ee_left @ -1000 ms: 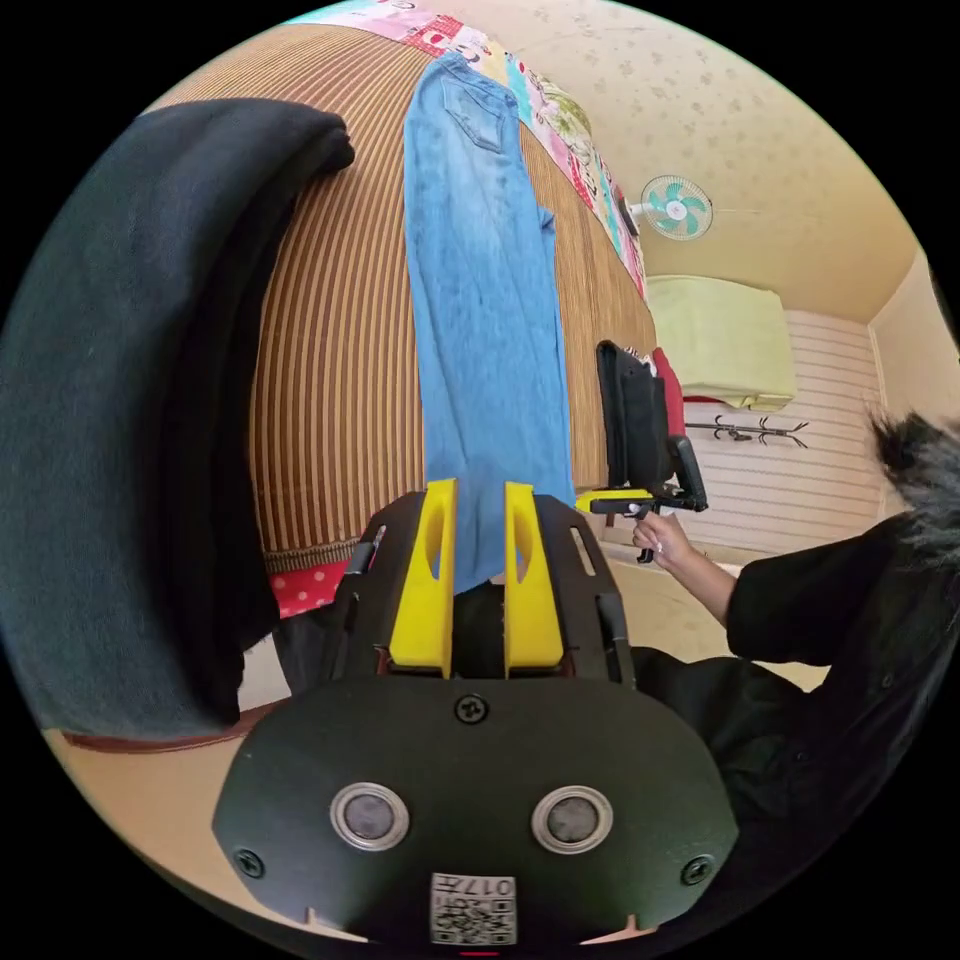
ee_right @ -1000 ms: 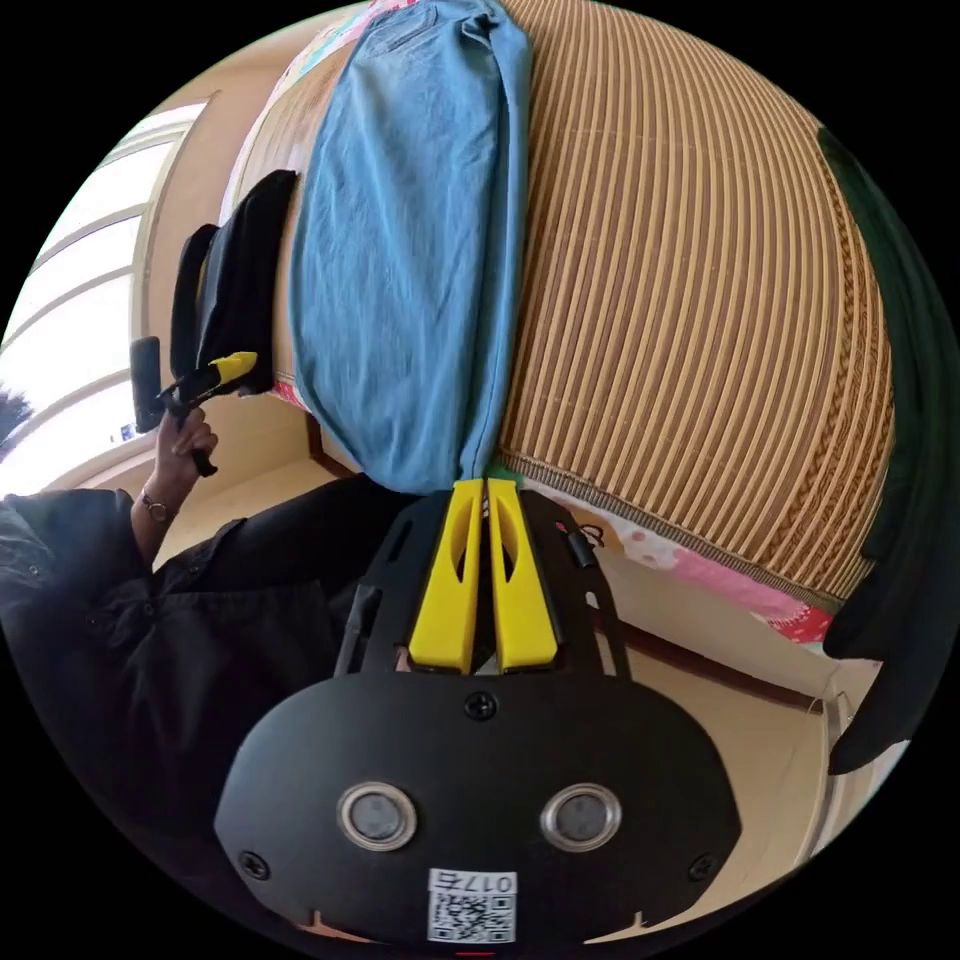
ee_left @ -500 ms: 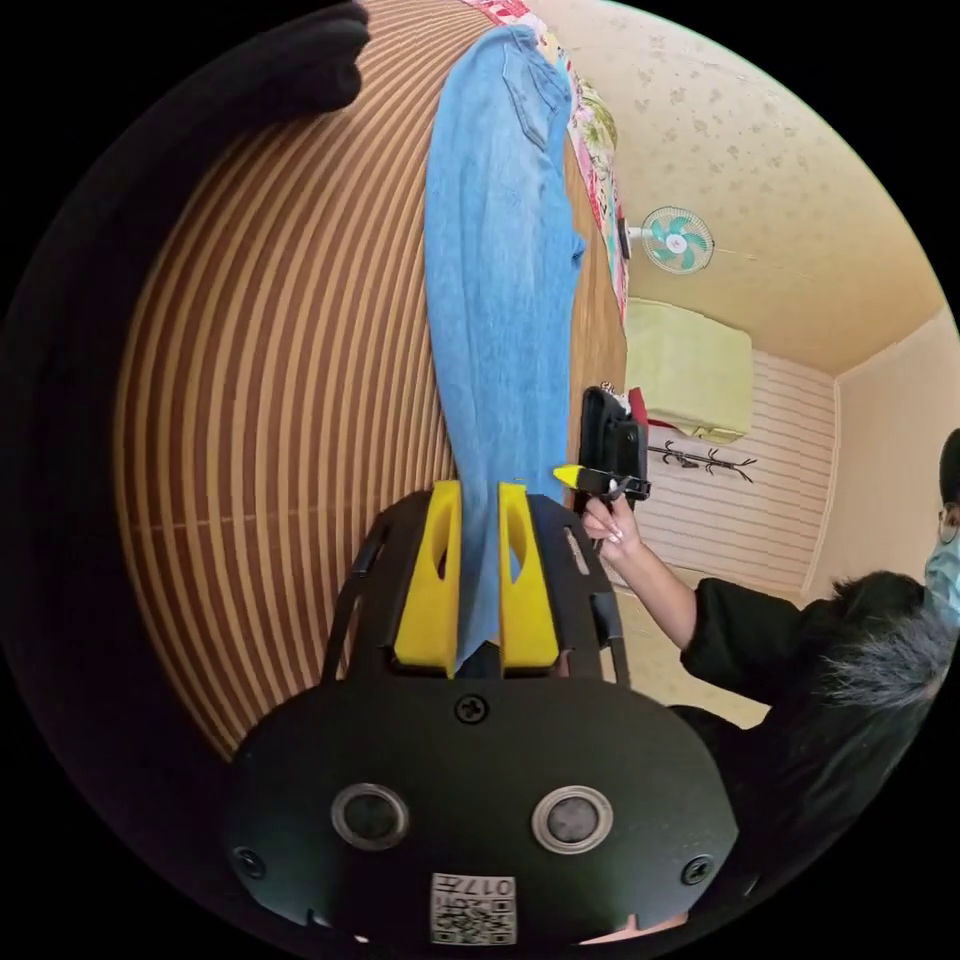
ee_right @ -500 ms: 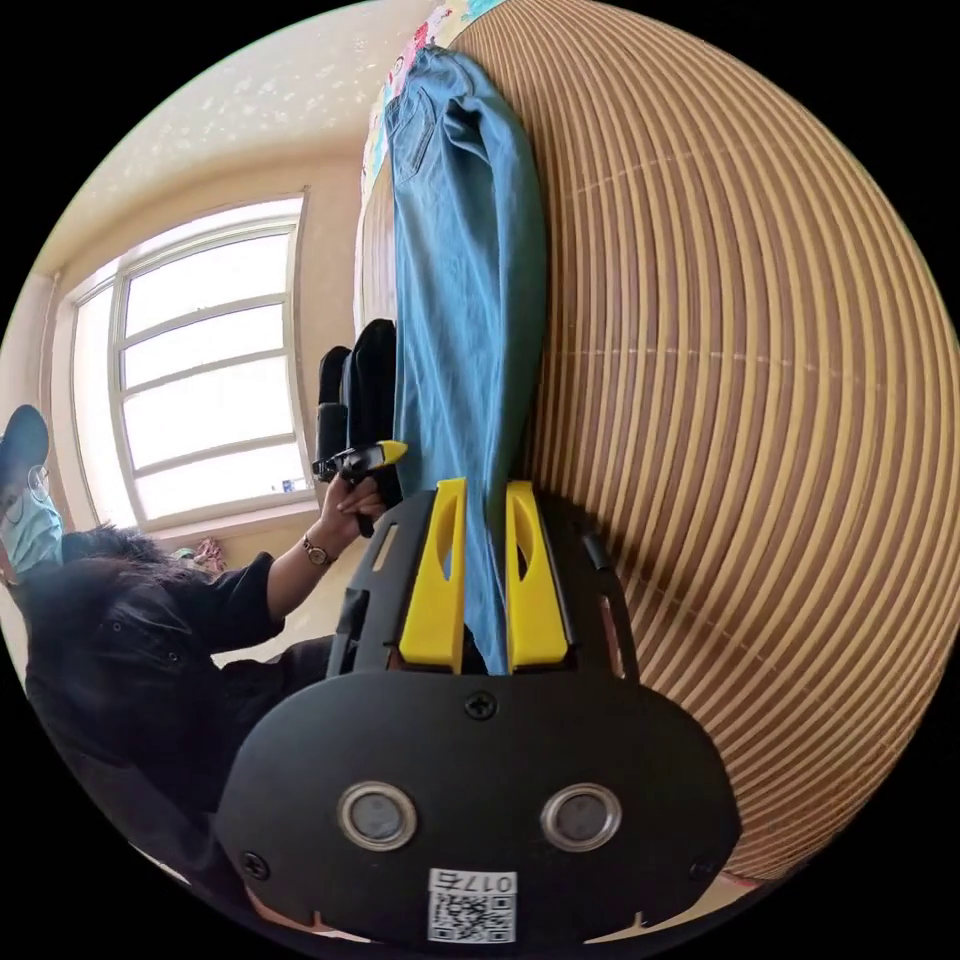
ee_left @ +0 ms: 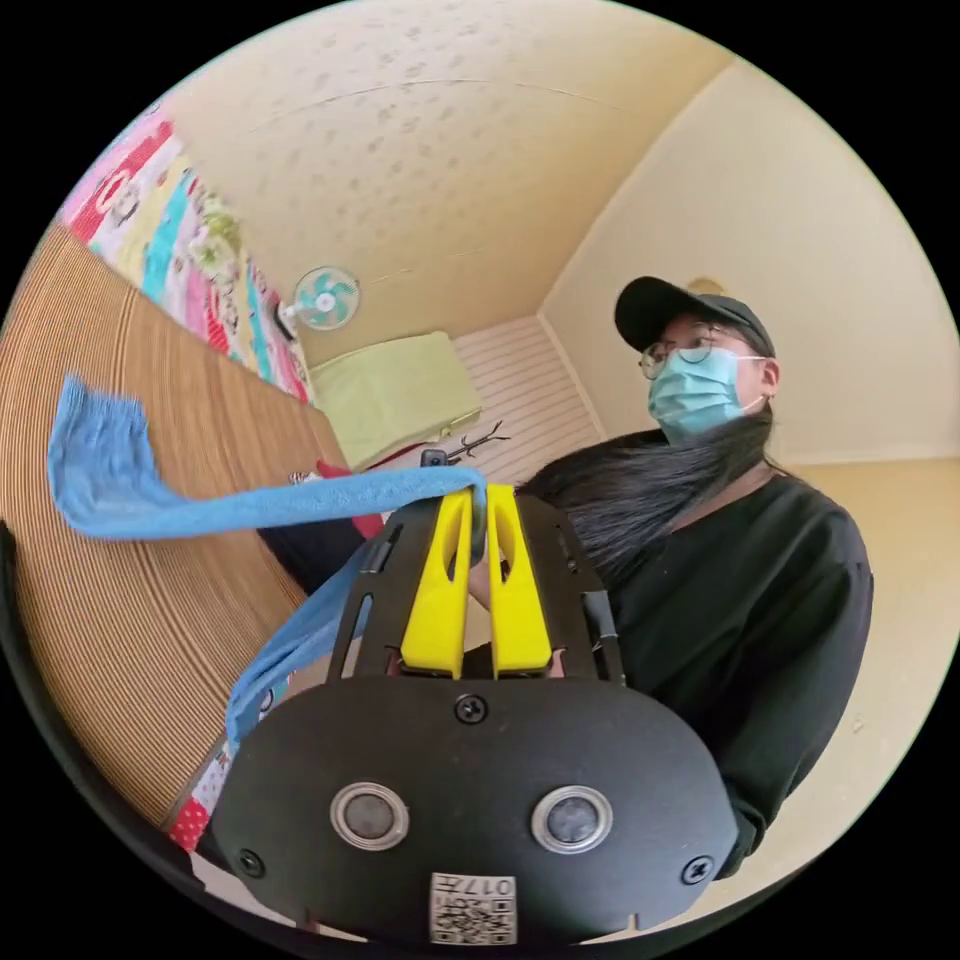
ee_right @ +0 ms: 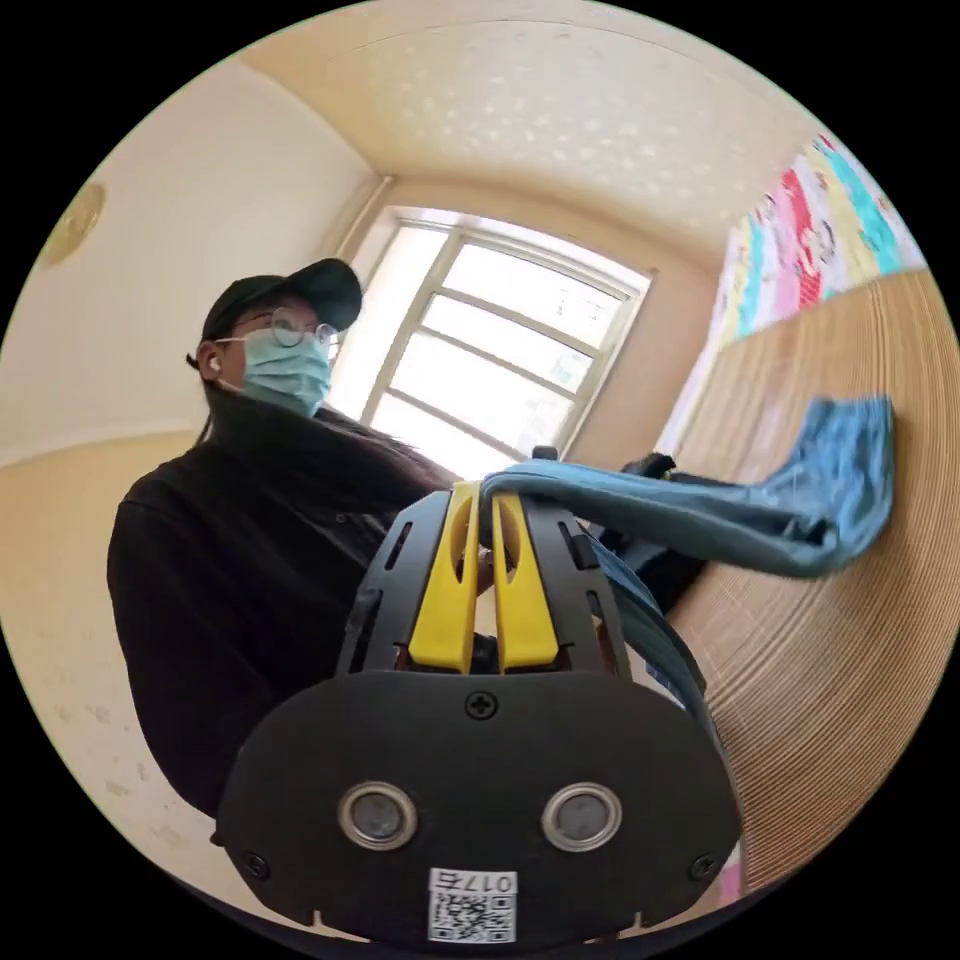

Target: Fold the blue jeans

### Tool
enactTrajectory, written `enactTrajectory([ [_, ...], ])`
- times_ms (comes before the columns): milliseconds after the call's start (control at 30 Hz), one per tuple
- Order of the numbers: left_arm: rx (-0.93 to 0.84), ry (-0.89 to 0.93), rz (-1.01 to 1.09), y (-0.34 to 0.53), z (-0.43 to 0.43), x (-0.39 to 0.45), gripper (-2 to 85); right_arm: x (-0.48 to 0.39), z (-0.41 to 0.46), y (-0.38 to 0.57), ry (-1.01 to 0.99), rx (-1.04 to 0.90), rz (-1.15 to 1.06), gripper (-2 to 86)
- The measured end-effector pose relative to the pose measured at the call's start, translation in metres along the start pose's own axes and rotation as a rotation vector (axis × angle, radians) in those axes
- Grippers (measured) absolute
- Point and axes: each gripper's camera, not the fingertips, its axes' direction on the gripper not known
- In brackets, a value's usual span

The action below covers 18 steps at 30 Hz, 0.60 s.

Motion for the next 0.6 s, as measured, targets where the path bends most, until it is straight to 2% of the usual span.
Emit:
enactTrajectory([
  [100, 0.019, -0.002, 0.166, -0.059, 0.01, 0.073, 1.2, -0.094, 0.01, -0.067, 0.037, -0.026, -0.258, 1.5],
  [267, 0.089, -0.068, 0.178, -0.133, 0.013, 0.112, 1.8, -0.175, 0.015, -0.147, 0.209, -0.04, -0.41, 1.4],
  [333, 0.082, -0.123, 0.139, -0.153, 0.012, 0.096, 1.9, -0.169, 0.008, -0.167, 0.335, -0.022, -0.367, 1.4],
  [400, 0.05, -0.247, 0.072, -0.172, 0.016, 0.057, 2.0, -0.129, -0.002, -0.19, 0.458, -0.052, -0.231, 1.4],
  [500, 0.012, -0.317, -0.012, -0.182, 0.021, -0.007, 2.0, -0.062, -0.01, -0.195, 0.604, -0.077, -0.106, 1.4],
  [600, -0.022, -0.388, -0.095, -0.169, 0.022, -0.07, 1.9, -0.001, -0.015, -0.173, 0.614, -0.07, -0.002, 1.6],
])
